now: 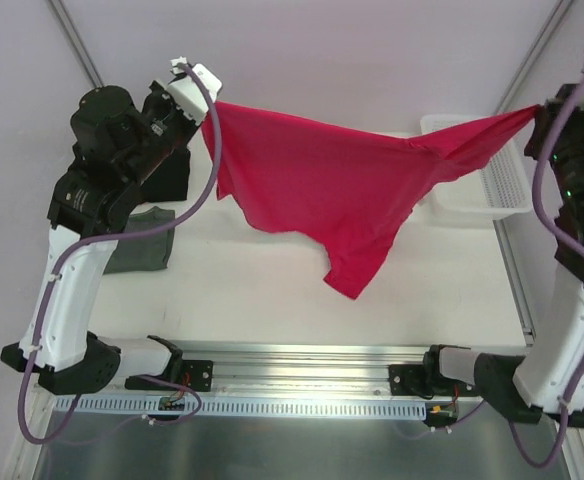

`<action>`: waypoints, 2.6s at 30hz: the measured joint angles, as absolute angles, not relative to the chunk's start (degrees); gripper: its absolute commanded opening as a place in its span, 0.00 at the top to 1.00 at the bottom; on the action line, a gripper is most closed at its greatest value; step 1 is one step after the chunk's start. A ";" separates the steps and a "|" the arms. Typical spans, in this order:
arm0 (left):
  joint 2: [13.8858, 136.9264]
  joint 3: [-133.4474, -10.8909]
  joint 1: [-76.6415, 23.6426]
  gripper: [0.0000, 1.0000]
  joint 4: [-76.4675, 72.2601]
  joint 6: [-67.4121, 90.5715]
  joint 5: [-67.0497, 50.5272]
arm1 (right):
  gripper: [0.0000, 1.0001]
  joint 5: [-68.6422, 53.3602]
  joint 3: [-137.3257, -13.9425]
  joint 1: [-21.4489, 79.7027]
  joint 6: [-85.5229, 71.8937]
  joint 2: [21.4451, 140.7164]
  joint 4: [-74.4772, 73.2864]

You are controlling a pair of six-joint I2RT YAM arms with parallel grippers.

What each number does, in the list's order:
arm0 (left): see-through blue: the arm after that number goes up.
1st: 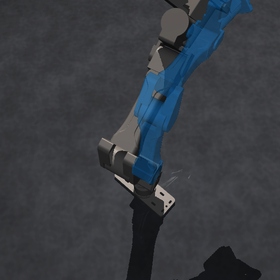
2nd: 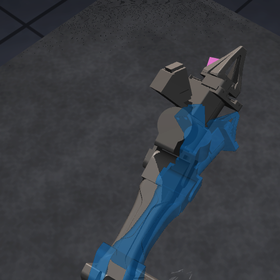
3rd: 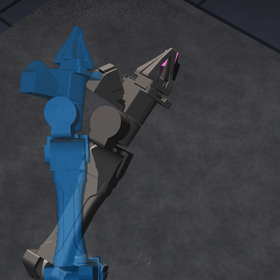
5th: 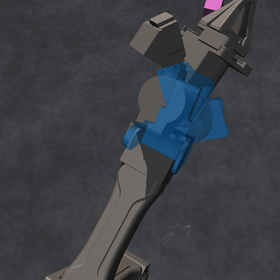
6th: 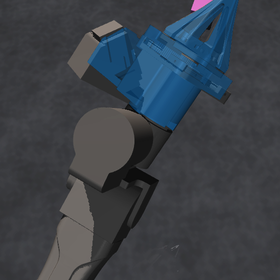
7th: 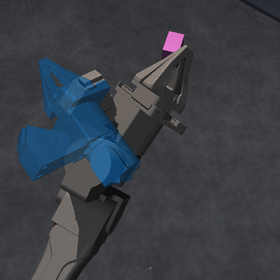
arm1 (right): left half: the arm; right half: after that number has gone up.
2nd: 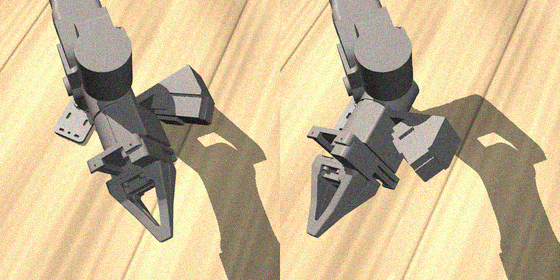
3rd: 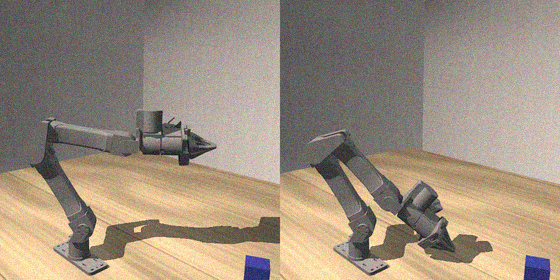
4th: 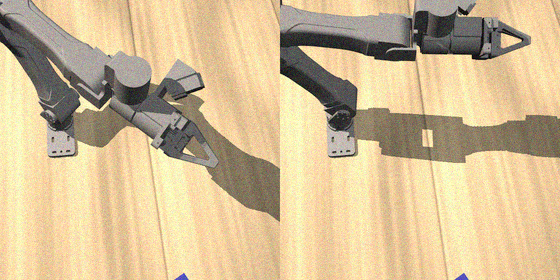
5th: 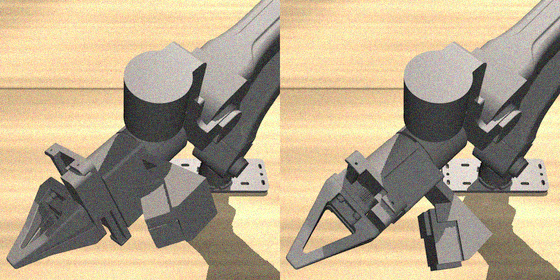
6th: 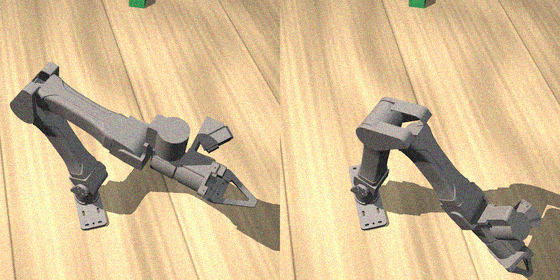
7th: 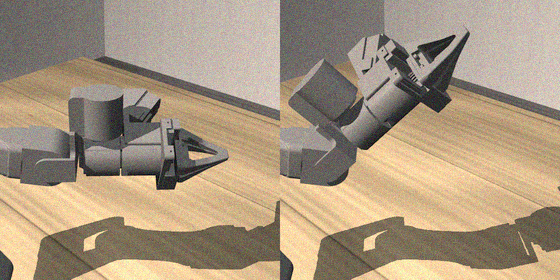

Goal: Fold and stack the t-shirts
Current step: Flatten the tshirt out

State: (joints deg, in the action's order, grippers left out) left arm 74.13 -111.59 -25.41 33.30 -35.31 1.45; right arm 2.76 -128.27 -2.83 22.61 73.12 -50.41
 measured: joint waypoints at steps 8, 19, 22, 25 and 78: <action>65.71 -110.37 -25.41 1.00 32.69 -34.44 0.54 | 1.00 5.34 -128.33 -3.86 25.36 58.30 -51.48; 68.66 -117.47 -25.41 1.00 30.85 -35.53 0.45 | 1.00 8.80 -137.40 -3.92 30.02 64.51 -45.89; 70.89 -117.08 -25.23 1.00 30.37 -36.42 0.47 | 1.00 8.99 -136.07 -3.99 32.12 69.67 -42.44; 73.56 -115.13 -22.70 1.00 29.78 -36.60 -0.01 | 0.99 8.60 -132.81 -4.80 33.45 74.46 -38.96; 67.02 -89.30 -19.38 1.00 26.81 -29.12 -9.50 | 1.00 -0.21 -112.20 3.25 28.82 71.94 -49.76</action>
